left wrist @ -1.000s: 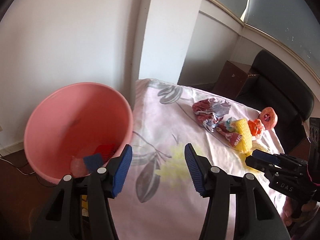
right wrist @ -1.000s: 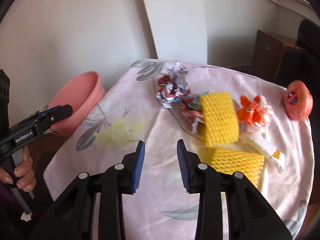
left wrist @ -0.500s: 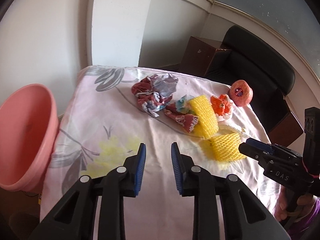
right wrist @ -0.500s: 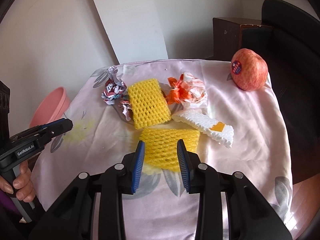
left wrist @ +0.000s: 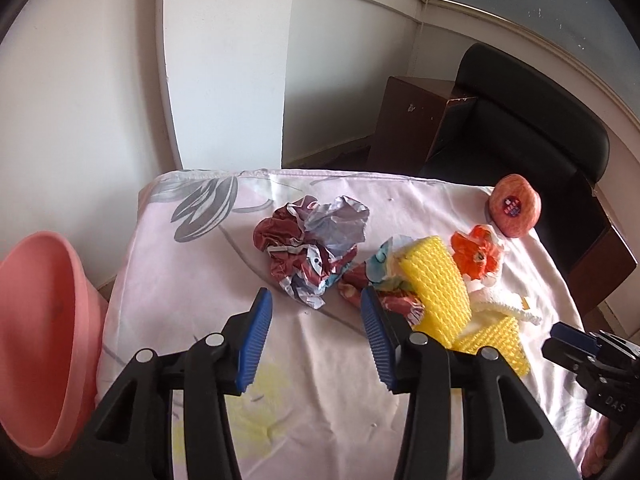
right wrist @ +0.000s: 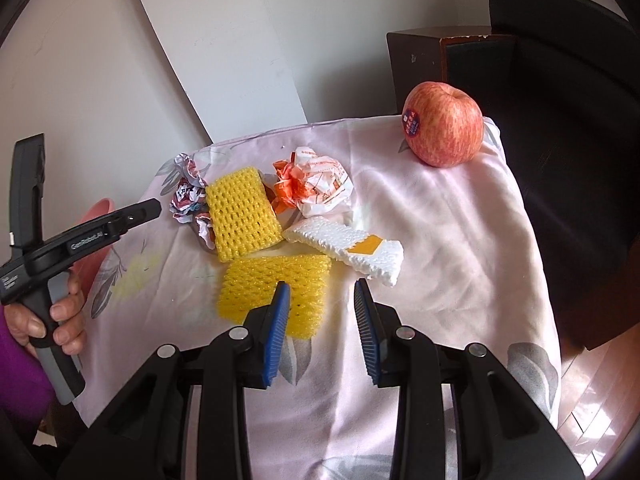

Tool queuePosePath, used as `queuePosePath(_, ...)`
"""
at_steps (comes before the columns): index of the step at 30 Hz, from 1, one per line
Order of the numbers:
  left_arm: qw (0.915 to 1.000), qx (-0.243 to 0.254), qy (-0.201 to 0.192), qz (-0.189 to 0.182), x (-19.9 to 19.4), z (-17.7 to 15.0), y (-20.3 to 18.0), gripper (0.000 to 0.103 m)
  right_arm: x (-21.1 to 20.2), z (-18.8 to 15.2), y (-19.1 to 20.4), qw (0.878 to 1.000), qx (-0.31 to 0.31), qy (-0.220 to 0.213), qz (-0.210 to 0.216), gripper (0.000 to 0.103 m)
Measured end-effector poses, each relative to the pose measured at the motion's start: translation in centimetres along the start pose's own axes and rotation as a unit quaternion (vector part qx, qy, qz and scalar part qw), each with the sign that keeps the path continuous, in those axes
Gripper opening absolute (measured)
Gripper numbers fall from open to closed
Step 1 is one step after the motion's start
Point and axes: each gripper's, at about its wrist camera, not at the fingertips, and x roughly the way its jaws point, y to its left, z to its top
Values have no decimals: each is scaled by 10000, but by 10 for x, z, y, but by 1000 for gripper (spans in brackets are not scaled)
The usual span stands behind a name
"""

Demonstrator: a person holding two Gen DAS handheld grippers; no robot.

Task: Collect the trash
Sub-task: 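Grasp the red-silver foil wrapper with the left tool while the right tool grasps the orange-white wrapper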

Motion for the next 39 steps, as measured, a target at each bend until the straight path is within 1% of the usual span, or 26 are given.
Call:
queuePosePath(4,9998,-1,97,168,24,7,2,45,0,5,-4,10000,8,-59,58,34)
queuePosePath(9,9997,-97,122,193,41,11,8,44,3,14,-4,9998,6,-116,129,34)
queuePosePath(10,9997,-97,149,162,42,10,8,36,5,18,-5,9998,6,-122,150,34)
queuePosePath(11,9997,-97,189,118,44,9,9,33,6,21,-4,9998,3,-128,171,34)
queuePosePath(15,9998,-42,153,121,41,3,10,29,13,31,0,9996,-74,-181,192,34)
queuePosePath(16,9998,-58,144,111,39,2,10,27,15,33,2,9996,-101,-198,197,34)
queuePosePath(17,9998,-80,144,97,36,1,11,22,17,35,3,9995,-127,-217,198,34)
queuePosePath(20,9998,-160,128,42,25,-5,12,20,21,41,8,9993,-170,-280,188,34)
queuePosePath(22,9998,-153,111,34,16,-11,13,11,26,46,8,9993,-149,-306,171,34)
queuePosePath(25,9997,-185,147,-33,4,-20,14,11,34,54,10,9991,-147,-356,188,34)
queuePosePath(28,9997,-161,149,-48,-9,-29,14,11,42,62,14,9987,-290,-418,71,34)
queuePosePath(31,9996,-206,126,-119,-20,-33,17,10,52,70,12,9988,-279,-392,18,34)
queuePosePath(33,9996,-214,125,-161,-25,-35,16,10,61,75,10,9993,-248,-274,51,34)
queuePosePath(36,9994,-238,136,-198,-31,-39,16,10,69,75,7,9996,-178,-191,50,46)
queuePosePath(39,9993,-269,164,-205,-34,-42,17,11,71,72,5,9997,-134,-188,64,47)
